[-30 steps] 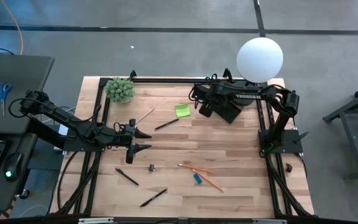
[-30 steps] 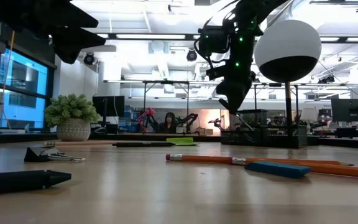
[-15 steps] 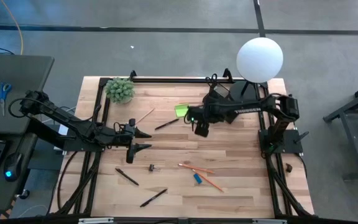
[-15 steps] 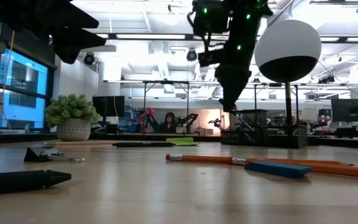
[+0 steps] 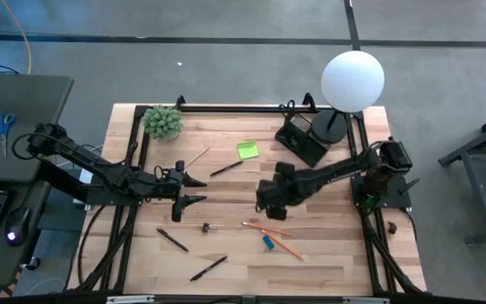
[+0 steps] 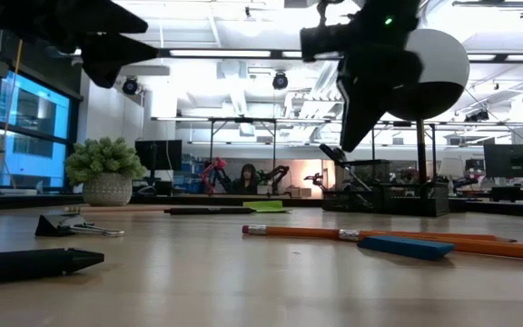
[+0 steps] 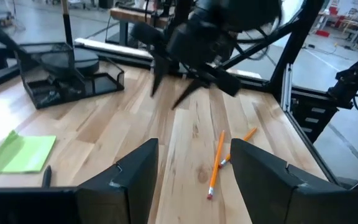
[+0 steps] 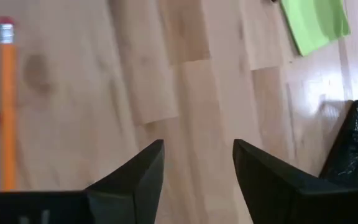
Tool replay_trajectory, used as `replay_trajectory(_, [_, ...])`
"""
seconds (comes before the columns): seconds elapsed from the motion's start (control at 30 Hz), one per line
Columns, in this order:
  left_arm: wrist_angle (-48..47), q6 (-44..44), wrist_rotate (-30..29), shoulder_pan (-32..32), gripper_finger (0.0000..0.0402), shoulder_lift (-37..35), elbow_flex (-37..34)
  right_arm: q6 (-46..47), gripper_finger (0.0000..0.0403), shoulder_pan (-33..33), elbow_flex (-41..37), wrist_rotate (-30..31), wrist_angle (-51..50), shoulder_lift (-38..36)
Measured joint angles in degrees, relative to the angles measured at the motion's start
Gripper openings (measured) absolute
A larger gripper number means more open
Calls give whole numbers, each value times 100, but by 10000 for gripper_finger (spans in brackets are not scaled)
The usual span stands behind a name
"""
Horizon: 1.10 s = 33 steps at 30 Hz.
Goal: Pick and place office supplies into organizer
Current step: Put the yellow pencil into the black desk organizer
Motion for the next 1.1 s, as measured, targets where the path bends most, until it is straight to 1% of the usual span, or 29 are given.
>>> replay_trajectory(0.1, [12, 137, 0, 0, 188, 1, 0, 415, 183, 335, 0, 144, -4, 0])
replay_trajectory(0.27, [53, 355, 0, 0, 189, 1, 0, 1126, 183, 850, 0, 141, 160, 0])
replay_trajectory(0.5, [246, 781, 1, 0, 189, 1, 0, 1373, 183, 1412, 0, 122, 769, 7])
replay_trajectory(0.6, [308, 886, 0, 2, 189, 1, 0, 1691, 183, 1540, 0, 110, 792, 9])
replay_trajectory(0.7, [407, 981, 0, 2, 189, 1, 0, 1813, 183, 1654, 0, 241, 794, 30])
replay_trajectory(0.9, [572, 1127, 0, 2, 188, 1, 0, 1696, 173, 1749, 0, 660, 1014, 442])
replay_trajectory(1.0, [602, 1193, 2, 2, 189, 1, 0, 1272, 166, 1626, 0, 816, 1664, 839])
replay_trajectory(1.1, [594, 1186, 2, 2, 189, 1, 0, 706, 158, 1436, 0, 728, 2301, 1095])
